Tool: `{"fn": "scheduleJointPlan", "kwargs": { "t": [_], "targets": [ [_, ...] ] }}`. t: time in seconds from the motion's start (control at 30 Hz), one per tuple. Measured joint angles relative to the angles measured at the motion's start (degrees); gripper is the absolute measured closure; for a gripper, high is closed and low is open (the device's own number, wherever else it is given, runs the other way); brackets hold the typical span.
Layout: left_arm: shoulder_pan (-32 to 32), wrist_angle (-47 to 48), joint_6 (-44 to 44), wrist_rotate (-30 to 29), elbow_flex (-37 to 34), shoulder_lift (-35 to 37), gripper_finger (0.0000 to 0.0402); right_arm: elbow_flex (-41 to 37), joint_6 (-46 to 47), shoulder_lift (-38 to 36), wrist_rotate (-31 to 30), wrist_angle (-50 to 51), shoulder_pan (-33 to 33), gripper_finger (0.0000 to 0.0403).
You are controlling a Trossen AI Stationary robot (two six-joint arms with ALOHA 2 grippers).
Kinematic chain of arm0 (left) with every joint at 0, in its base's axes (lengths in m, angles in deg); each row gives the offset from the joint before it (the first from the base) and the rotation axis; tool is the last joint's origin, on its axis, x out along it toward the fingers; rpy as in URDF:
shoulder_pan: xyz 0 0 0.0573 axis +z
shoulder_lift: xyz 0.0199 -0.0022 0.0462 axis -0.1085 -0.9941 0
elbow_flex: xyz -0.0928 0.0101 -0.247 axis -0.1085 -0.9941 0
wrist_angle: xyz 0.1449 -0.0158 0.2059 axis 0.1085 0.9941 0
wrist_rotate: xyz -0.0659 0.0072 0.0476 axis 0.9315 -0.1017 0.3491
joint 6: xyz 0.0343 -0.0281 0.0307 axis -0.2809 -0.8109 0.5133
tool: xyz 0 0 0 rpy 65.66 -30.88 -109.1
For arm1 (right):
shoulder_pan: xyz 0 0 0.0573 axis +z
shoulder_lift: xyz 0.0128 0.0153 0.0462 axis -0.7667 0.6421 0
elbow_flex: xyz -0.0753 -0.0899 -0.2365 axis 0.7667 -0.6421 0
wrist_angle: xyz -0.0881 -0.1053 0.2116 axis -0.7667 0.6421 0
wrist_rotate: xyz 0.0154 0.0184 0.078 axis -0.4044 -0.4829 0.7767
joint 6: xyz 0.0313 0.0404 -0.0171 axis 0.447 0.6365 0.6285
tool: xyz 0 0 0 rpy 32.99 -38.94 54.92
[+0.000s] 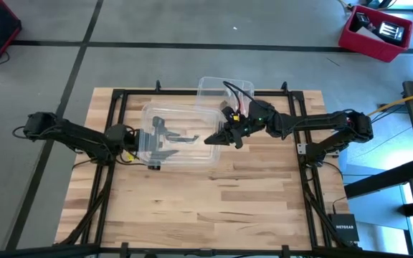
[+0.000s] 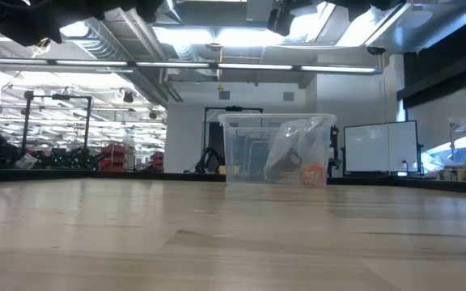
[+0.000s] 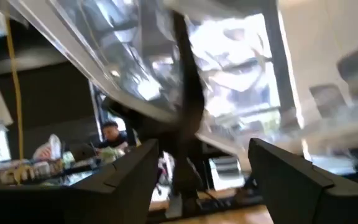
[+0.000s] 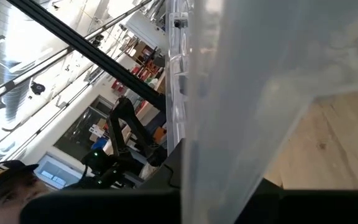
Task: Roll bandage
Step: Close the container
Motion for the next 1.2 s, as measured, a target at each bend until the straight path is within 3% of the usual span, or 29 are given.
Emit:
{"fn": "scheduleJointPlan", "kwargs": {
  "t": [0.3,0.87,1.2],
  "targets": [
    [0.3,-3.5,0.7,-2.0,0.0,0.0,0.0164,0.0,-0.7,0.0,1.0,0.3,0.0,0.0377],
    [-0.2,-2.4,3.9,1.0,1.8,0.1,0.0167,0.1,-2.2,1.7,1.5,0.2,0.0,0.0377],
    [-0.1,-1.7,8.3,1.0,2.0,0.0,0.0249,0.1,-3.7,1.8,1.4,-1.3,0.0,0.0377]
  ]
}}
